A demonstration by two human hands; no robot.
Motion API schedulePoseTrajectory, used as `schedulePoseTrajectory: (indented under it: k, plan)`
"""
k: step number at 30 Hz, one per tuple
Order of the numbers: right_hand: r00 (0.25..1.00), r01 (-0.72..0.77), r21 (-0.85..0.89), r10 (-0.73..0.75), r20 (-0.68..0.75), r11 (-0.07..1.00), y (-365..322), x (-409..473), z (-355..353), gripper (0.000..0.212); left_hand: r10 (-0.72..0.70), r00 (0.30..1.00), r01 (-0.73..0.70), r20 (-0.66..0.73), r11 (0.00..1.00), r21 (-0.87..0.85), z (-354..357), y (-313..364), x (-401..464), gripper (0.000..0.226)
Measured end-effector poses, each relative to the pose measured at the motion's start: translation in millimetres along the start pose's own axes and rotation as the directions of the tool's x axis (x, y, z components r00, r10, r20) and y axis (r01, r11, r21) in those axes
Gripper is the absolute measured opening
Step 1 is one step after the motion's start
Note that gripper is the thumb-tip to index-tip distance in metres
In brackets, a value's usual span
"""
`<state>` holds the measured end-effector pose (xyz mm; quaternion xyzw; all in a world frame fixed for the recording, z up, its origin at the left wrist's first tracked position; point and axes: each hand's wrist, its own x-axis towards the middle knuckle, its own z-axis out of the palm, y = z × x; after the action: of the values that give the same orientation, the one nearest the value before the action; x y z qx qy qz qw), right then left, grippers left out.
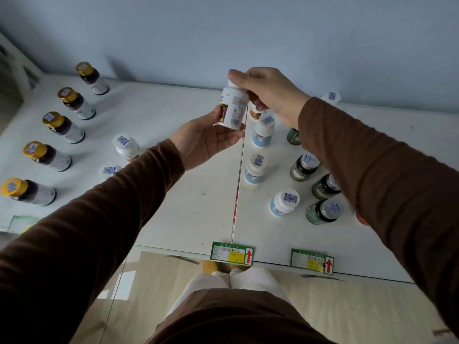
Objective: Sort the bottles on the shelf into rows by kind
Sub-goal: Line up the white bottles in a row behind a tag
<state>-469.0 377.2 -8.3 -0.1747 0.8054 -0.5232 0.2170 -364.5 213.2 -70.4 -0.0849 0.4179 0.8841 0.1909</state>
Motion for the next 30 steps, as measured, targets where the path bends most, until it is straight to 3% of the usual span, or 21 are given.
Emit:
schedulePoseTrajectory:
  k: [5,9,13,16,19,24,30]
  plan:
    - [0.991,0.127,-0.1,-0.122,0.06,0.987,-2,-4,11,0.037,0.172,0.982,-0.14,-0.078,0.94,0.31,-4,9,-10,0.035]
    - [0.979,0.202,-0.152,-0.197,0.049,0.967,-14,0,31,0.034,0.248,0.958,-0.128,-0.144,0.819,0.56,-18,27,-19,0.04]
    - [0.971,0.236,-0.283,-0.239,0.024,0.93,-35,15,69,0.033,0.271,0.952,-0.067,-0.142,0.638,0.767,-52,66,-32,0.043]
    - [0.971,0.222,-0.317,-0.238,-0.013,0.922,-45,32,109,0.032,0.25,0.96,0.002,-0.125,0.441,0.897,-93,106,-44,0.04]
    - [0.98,0.163,-0.343,-0.192,-0.051,0.925,-47,52,154,0.032,0.283,0.949,0.063,-0.141,0.269,0.961,-140,139,-55,0.029]
    - [0.991,0.065,-0.404,-0.106,-0.079,0.913,-40,75,223,0.038,0.322,0.938,0.107,-0.13,0.088,0.99,-209,161,-66,0.025]
    - [0.99,-0.035,-0.424,-0.028,-0.141,0.905,-33,93,266,0.036,0.3,0.942,0.172,-0.153,-0.04,0.984,-254,157,-64,0.025]
